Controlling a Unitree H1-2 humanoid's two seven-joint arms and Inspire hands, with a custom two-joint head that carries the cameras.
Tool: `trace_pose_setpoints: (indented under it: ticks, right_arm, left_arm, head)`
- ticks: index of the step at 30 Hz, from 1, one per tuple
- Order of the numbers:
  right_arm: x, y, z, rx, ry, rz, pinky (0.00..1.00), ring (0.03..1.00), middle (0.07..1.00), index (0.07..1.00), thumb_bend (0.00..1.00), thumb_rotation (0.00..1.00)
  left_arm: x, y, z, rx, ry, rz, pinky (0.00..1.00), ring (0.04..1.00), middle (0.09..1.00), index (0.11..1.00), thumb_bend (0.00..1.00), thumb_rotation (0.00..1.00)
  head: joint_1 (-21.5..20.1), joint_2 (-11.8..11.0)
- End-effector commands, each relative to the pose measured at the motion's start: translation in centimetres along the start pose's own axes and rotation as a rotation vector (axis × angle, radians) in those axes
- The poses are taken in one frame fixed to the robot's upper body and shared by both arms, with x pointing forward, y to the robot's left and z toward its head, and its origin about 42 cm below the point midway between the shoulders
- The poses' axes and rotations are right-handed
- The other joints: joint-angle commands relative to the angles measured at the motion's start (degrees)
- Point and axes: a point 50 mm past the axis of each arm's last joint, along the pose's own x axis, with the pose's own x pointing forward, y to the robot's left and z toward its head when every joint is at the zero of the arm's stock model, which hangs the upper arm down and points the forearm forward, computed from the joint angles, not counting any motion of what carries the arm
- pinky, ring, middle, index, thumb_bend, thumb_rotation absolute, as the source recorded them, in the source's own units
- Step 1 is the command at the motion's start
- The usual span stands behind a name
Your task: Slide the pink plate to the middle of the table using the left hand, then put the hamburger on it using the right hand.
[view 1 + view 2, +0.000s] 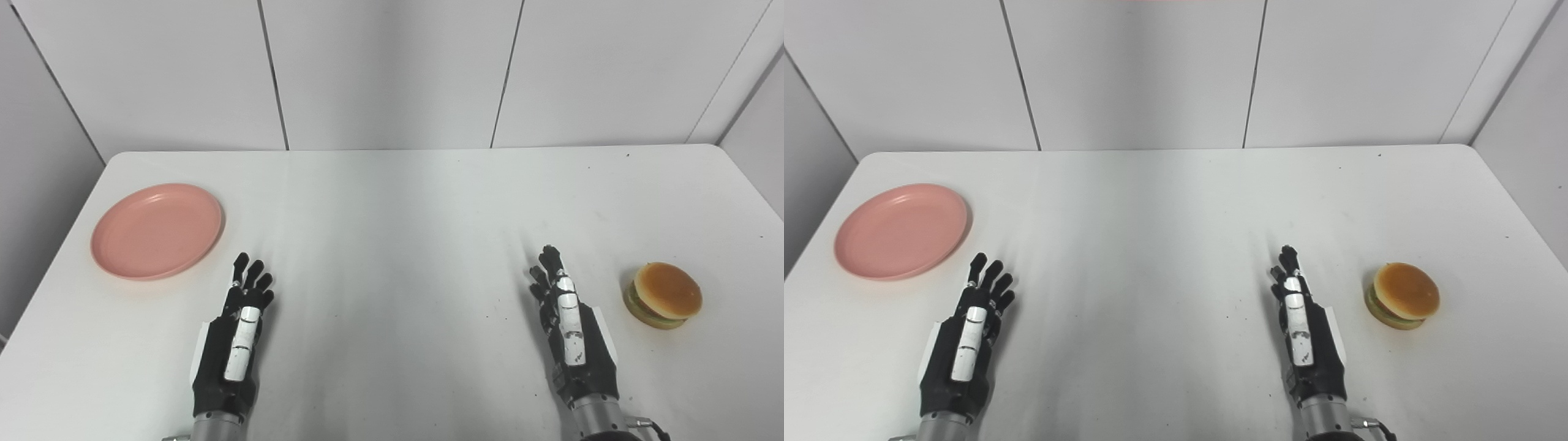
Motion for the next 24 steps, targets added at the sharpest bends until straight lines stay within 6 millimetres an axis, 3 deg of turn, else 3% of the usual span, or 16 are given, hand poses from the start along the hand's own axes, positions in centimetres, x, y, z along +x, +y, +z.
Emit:
trace_pose_setpoints:
  ticks: [1, 24]
  right_arm:
    - [-1.76, -0.1, 0.24, 0.002, -0.027, -0.009, 1.0, 0.974, 0.993, 0.968, 0.77, 1.0]
    - [-1.75, 0.07, 0.36, -0.004, -0.014, -0.008, 0.97, 0.958, 0.979, 0.961, 0.79, 1.0]
  left_arm:
    - [0.37, 0.01, 1.1, -0.001, -0.06, -0.021, 0.98, 0.971, 0.988, 1.0, 0.79, 0.8]
    - [0.36, 0.12, 1.1, 0.005, -0.054, -0.018, 1.0, 0.985, 0.997, 1.0, 0.8, 0.81]
  head:
    - [0.06, -0.12]
    - [-0.06, -0.03]
